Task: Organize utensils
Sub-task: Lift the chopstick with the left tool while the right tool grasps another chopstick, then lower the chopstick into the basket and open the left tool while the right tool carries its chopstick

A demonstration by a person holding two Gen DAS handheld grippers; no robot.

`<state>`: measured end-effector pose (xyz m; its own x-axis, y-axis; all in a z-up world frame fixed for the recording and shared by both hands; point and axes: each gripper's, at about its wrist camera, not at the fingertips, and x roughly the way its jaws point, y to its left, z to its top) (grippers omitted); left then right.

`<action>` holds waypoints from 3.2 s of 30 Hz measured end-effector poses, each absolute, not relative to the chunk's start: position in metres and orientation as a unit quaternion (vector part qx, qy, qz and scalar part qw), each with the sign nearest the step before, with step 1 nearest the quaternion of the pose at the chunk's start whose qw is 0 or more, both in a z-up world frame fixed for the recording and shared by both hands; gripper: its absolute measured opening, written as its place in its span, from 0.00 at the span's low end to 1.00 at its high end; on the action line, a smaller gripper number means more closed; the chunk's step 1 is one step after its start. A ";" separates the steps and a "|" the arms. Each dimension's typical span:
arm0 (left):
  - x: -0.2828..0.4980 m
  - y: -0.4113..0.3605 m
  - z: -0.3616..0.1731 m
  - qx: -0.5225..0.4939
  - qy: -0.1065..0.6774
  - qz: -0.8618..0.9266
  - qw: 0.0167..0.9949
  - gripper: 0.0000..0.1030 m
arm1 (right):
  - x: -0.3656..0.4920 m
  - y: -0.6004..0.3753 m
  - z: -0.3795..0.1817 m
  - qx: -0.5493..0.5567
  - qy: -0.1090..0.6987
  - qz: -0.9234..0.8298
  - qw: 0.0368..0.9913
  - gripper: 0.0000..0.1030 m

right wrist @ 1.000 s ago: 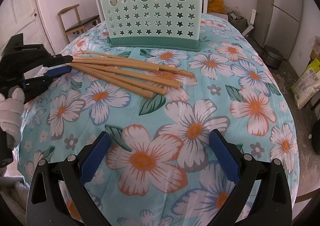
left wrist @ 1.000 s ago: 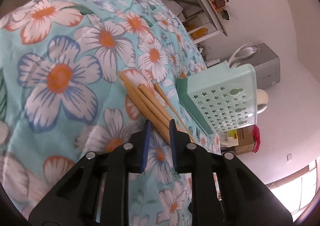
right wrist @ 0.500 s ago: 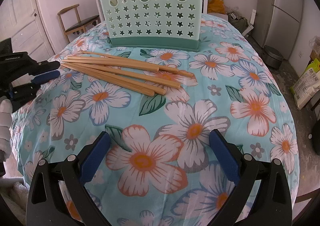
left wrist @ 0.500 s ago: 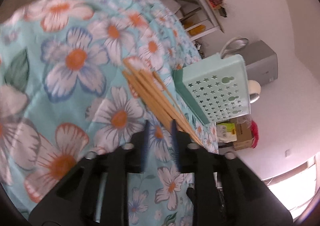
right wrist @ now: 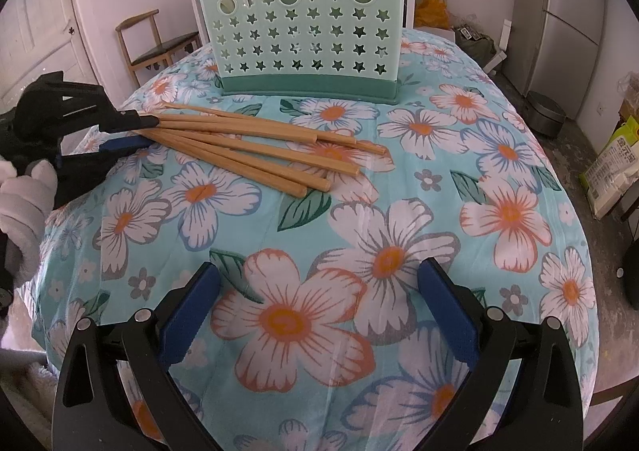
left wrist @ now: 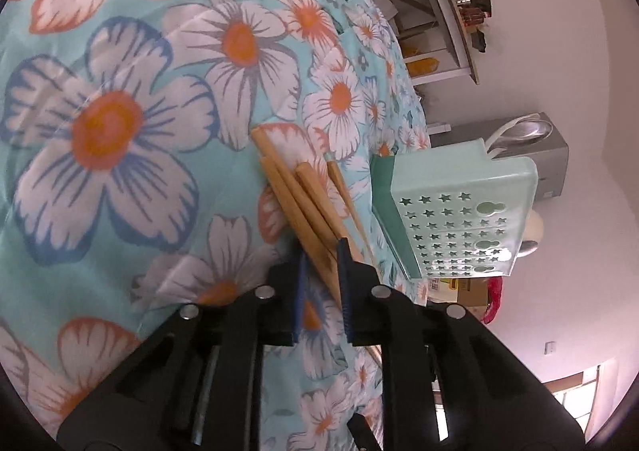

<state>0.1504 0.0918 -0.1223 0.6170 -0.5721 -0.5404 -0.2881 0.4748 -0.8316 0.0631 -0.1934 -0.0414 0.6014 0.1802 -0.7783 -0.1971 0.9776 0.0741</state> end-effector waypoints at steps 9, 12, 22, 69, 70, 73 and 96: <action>0.121 0.096 -0.107 -0.459 0.402 -0.118 0.783 0.12 | 0.062 -0.194 -0.042 -0.010 0.433 0.105 0.895 0.94; 0.112 0.100 -0.094 -0.432 0.385 -0.116 0.808 0.12 | 0.063 -0.194 -0.042 -0.007 0.432 0.104 0.896 0.94; 0.088 0.092 -0.036 -0.297 0.314 -0.105 0.895 0.13 | 0.061 -0.197 -0.041 0.014 0.425 0.102 0.899 0.94; 0.035 0.147 -0.001 -0.264 0.233 -0.083 0.932 0.09 | 0.224 0.015 -0.027 -0.277 0.416 0.361 0.787 0.10; 0.035 0.147 -0.001 -0.264 0.233 -0.082 0.932 0.09 | 0.223 0.013 -0.023 -0.270 0.411 0.360 0.793 0.10; 0.035 0.147 -0.001 -0.261 0.232 -0.083 0.933 0.09 | 0.218 -0.008 0.002 -0.229 0.390 0.353 0.819 0.09; 0.050 0.107 0.076 -0.197 0.174 -0.121 0.957 0.05 | 0.113 -0.212 0.129 0.061 0.197 0.253 0.945 0.06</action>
<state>0.0501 0.1065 0.0760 0.9105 -0.2994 -0.2853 0.1622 0.8931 -0.4197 0.1129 -0.2121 0.1293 0.7940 0.5028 -0.3418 -0.4543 0.8643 0.2161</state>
